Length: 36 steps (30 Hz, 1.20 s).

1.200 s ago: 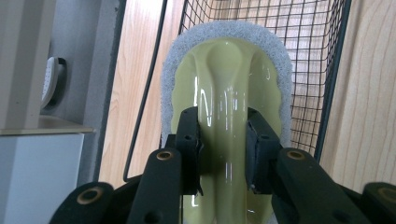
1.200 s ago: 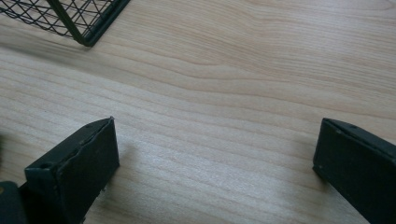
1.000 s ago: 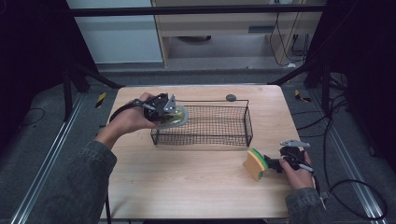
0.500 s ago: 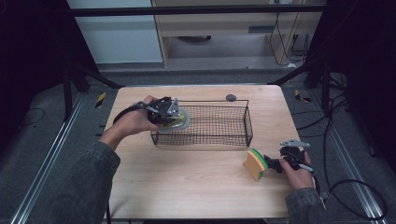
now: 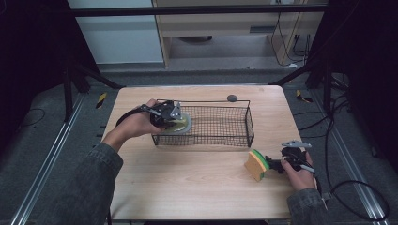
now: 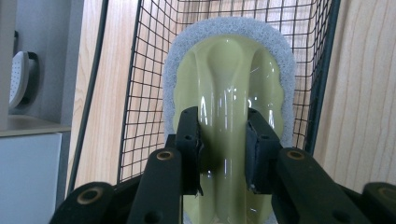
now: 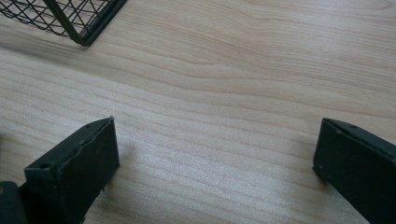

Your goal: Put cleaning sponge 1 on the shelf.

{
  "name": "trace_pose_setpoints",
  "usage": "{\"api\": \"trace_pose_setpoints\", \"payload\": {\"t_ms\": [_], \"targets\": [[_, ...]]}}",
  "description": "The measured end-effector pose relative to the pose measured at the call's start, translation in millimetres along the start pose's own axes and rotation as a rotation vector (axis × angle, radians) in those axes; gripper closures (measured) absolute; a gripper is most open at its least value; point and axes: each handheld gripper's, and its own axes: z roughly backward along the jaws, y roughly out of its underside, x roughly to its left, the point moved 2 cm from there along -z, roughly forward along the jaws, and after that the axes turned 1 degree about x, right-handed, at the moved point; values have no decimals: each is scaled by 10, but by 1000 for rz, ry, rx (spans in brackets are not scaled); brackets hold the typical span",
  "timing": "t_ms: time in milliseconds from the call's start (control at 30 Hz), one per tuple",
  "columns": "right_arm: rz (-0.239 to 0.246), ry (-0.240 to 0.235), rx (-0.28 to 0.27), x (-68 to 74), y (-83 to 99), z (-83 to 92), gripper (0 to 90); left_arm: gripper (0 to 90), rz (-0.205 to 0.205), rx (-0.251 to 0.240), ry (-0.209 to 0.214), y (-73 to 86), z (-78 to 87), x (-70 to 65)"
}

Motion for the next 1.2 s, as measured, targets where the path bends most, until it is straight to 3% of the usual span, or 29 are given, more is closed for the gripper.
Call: {"api": "trace_pose_setpoints", "payload": {"t_ms": [700,1200], "targets": [[0,0,0,0,0,0,4,707,26,23,40,136,-160,-43],[0,1,0,0,0,0,4,708,39,45,58,139,-232,-47]]}}
